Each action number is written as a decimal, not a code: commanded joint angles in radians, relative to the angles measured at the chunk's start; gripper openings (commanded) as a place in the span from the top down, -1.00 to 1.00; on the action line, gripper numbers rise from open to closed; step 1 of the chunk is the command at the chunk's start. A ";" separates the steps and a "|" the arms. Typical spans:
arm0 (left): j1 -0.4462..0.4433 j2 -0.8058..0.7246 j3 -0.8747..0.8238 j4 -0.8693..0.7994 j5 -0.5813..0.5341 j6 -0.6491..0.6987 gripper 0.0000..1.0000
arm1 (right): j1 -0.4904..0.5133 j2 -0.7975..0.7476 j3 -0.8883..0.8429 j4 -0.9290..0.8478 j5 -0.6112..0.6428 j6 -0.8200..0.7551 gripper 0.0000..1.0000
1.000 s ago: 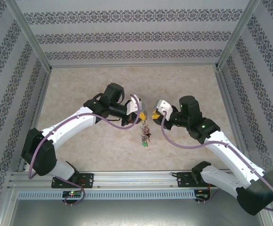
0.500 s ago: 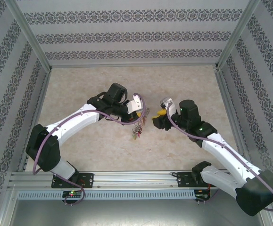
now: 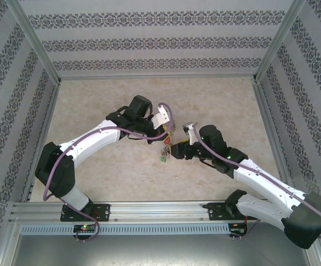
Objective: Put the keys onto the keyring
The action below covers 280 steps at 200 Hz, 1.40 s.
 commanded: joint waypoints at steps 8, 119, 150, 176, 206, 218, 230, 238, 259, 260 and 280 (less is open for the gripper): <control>-0.007 -0.012 0.038 0.042 0.017 -0.032 1.00 | 0.047 0.038 0.037 0.010 0.075 -0.069 -0.32; -0.007 0.023 0.080 0.048 0.048 -0.093 1.00 | 0.153 0.179 0.042 0.155 0.375 -0.051 -0.39; -0.007 0.019 0.080 0.050 0.050 -0.102 1.00 | 0.162 0.192 0.041 0.170 0.415 -0.068 -0.24; -0.008 0.015 0.081 0.050 0.051 -0.107 1.00 | 0.166 0.197 0.029 0.173 0.433 -0.094 -0.11; -0.007 0.019 0.091 0.047 0.056 -0.123 1.00 | 0.168 0.207 0.026 0.183 0.442 -0.106 0.06; -0.007 0.017 0.090 0.049 0.056 -0.126 1.00 | 0.172 0.214 0.028 0.180 0.451 -0.110 0.11; -0.007 0.013 0.087 0.051 0.055 -0.128 1.00 | 0.176 0.220 0.032 0.173 0.468 -0.112 0.19; -0.007 0.012 0.086 0.052 0.055 -0.128 1.00 | 0.179 0.224 0.034 0.168 0.478 -0.115 0.21; -0.007 0.008 0.086 0.049 0.050 -0.126 1.00 | 0.179 0.227 0.037 0.167 0.484 -0.120 0.34; -0.008 0.008 0.086 0.050 0.049 -0.126 1.00 | 0.179 0.227 0.037 0.167 0.484 -0.120 0.35; -0.007 0.006 0.084 0.050 0.050 -0.126 1.00 | 0.179 0.224 0.039 0.169 0.485 -0.118 0.48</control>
